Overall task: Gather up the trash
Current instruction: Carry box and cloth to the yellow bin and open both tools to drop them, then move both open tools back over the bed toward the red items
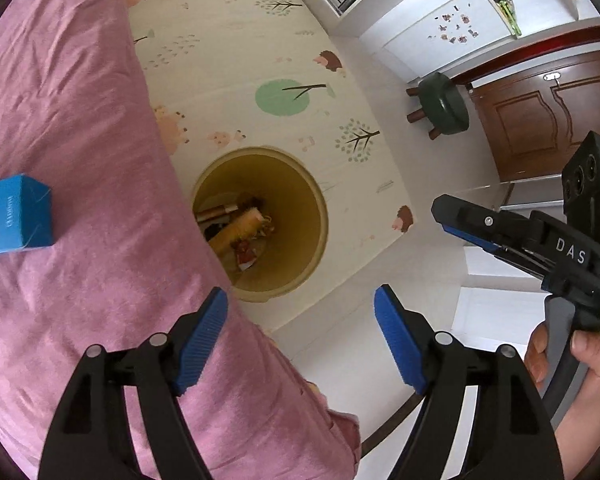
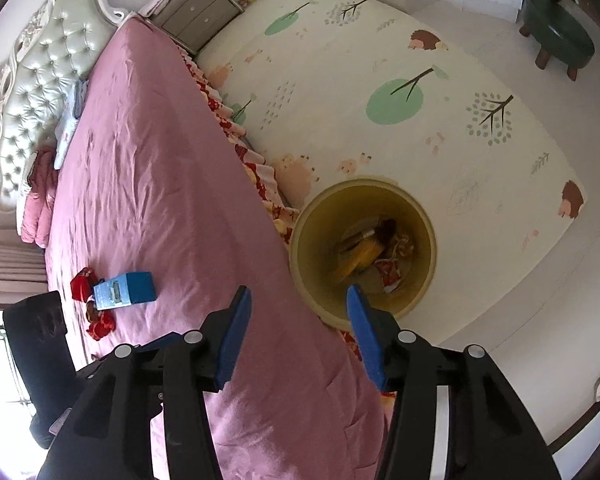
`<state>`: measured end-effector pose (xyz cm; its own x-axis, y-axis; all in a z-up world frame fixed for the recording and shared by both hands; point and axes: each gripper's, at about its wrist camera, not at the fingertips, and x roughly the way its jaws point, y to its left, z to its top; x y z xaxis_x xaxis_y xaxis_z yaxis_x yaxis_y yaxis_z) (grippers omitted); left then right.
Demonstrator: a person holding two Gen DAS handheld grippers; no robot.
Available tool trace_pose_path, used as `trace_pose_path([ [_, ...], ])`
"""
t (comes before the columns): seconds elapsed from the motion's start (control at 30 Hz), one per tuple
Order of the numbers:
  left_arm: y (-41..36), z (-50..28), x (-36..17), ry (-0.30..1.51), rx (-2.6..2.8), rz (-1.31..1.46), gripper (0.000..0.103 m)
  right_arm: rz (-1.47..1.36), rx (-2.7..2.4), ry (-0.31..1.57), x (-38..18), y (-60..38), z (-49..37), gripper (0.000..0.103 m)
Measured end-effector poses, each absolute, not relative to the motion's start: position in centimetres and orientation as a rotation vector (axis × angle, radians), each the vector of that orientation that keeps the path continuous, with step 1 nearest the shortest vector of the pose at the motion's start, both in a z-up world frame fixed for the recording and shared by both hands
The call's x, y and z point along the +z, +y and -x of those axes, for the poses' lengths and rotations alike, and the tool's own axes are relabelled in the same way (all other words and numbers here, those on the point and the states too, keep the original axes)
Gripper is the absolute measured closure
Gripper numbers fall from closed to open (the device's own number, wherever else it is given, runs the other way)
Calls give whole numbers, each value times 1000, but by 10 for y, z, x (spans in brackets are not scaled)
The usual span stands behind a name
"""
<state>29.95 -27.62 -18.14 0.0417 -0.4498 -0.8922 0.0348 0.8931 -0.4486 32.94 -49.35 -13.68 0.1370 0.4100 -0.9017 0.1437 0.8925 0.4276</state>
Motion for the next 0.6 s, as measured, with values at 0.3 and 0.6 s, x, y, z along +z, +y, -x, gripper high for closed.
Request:
trace_pose_path([
  [0.3, -243, -269, -168, 1467, -334, 356, 25, -428, 269, 1461, -131, -456, -307, 54],
  [0.6, -193, -228, -151, 1428, -253, 401, 25, -370, 378, 1469, -115, -398, -277, 53],
])
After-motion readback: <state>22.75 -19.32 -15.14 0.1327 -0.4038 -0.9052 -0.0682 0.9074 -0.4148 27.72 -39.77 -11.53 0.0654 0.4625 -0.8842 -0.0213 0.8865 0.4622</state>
